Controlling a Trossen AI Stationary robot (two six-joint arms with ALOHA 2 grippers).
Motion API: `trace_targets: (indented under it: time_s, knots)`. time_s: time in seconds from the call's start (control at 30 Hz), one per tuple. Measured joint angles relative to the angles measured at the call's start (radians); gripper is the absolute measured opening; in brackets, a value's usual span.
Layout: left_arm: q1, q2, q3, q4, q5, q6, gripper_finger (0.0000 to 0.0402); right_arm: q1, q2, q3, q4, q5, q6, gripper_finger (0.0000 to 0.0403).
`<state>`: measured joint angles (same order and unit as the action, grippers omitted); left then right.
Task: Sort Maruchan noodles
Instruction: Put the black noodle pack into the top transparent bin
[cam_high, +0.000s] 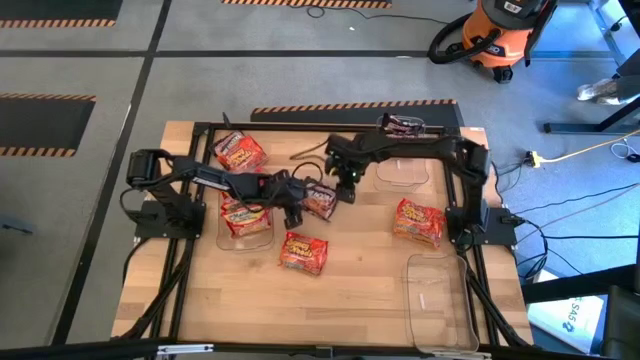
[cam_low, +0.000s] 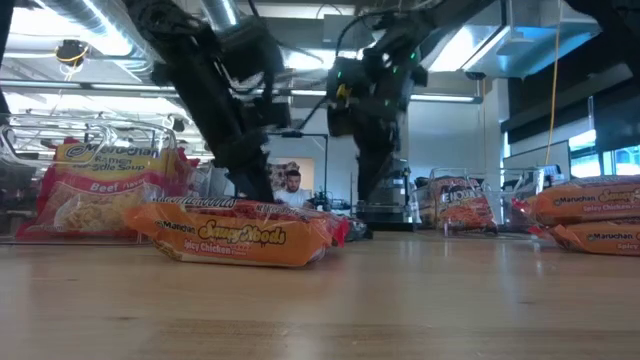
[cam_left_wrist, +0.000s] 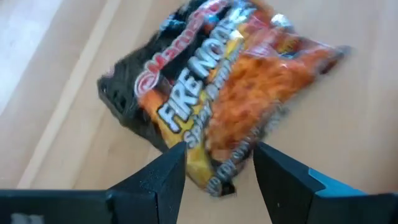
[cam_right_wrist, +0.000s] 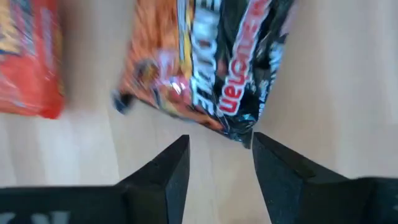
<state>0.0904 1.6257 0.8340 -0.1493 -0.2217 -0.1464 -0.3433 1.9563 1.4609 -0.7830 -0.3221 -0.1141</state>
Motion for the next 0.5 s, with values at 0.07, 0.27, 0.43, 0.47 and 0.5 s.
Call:
trace_targets:
  time_s: [0.07,0.27,0.43,0.47,0.5]
  knots:
    - [-0.017,-0.020,0.002,0.018,0.000,0.001,0.0180,-0.022,-0.027,0.001,0.034,-0.017,0.001,0.0154]
    - [-0.054,-0.017,0.001,0.087,0.003,0.026,0.0180,-0.092,-0.022,0.001,0.205,-0.061,0.033,0.0154]
    - [-0.065,0.035,0.000,0.142,0.017,0.026,0.0180,-0.110,0.024,0.000,0.270,-0.059,0.099,0.0160]
    - [-0.064,0.045,0.002,0.148,0.017,0.026,0.0180,-0.110,0.031,0.000,0.265,-0.073,0.102,0.0168]
    - [-0.064,0.054,0.002,0.151,0.017,0.026,0.0180,-0.110,0.040,0.000,0.267,-0.078,0.103,0.0178]
